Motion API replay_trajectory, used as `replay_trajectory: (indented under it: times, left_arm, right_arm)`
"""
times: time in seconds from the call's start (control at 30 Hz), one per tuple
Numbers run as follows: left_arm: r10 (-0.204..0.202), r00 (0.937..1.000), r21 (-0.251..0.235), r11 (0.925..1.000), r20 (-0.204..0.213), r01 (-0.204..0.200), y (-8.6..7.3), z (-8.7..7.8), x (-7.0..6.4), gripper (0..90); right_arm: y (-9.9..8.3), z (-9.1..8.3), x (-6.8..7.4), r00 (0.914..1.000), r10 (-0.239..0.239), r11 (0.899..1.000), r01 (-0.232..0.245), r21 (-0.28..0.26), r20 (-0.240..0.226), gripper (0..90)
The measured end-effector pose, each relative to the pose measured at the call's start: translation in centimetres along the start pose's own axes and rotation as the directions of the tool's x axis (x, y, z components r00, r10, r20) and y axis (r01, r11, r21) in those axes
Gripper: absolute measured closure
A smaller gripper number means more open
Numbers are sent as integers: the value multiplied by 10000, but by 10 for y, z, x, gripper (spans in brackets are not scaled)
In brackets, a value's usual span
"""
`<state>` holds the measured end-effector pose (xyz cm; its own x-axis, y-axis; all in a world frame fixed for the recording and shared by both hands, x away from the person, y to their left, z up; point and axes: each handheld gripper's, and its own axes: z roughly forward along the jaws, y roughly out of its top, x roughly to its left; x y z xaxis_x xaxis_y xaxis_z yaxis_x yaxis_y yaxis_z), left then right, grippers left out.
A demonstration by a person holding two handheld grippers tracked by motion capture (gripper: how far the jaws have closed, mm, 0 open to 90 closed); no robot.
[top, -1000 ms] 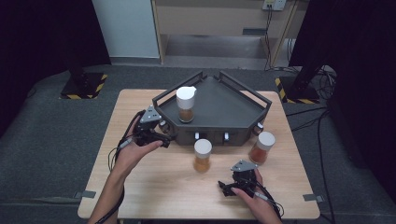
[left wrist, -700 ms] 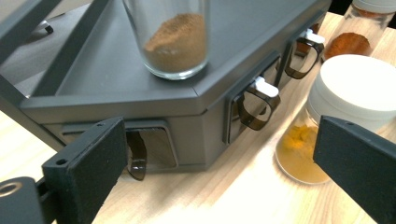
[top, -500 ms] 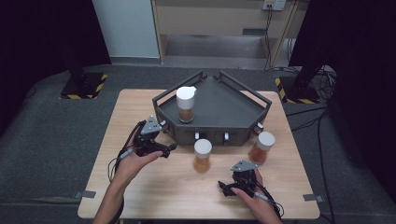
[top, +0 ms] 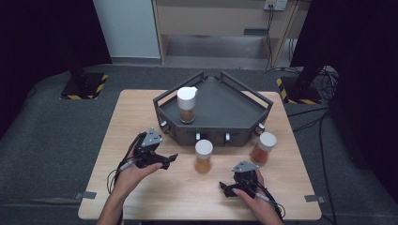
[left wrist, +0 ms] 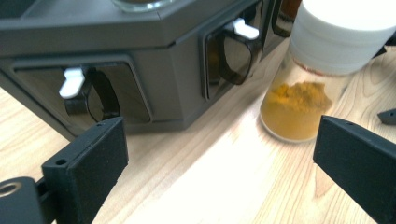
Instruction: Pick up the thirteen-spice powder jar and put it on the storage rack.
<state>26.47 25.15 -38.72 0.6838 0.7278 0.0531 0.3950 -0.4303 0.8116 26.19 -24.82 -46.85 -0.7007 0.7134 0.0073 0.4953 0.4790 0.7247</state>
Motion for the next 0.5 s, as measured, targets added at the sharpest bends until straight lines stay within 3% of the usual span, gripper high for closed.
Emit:
replay_trajectory:
  times: [0.5]
  left_arm:
    - [-11, 10000, 316, 9995, -70, 13, -19, 0, -14, 19]
  right_arm:
    - [0, 0, 0, 10000, -10, 10000, 10, -3, 1, 4]
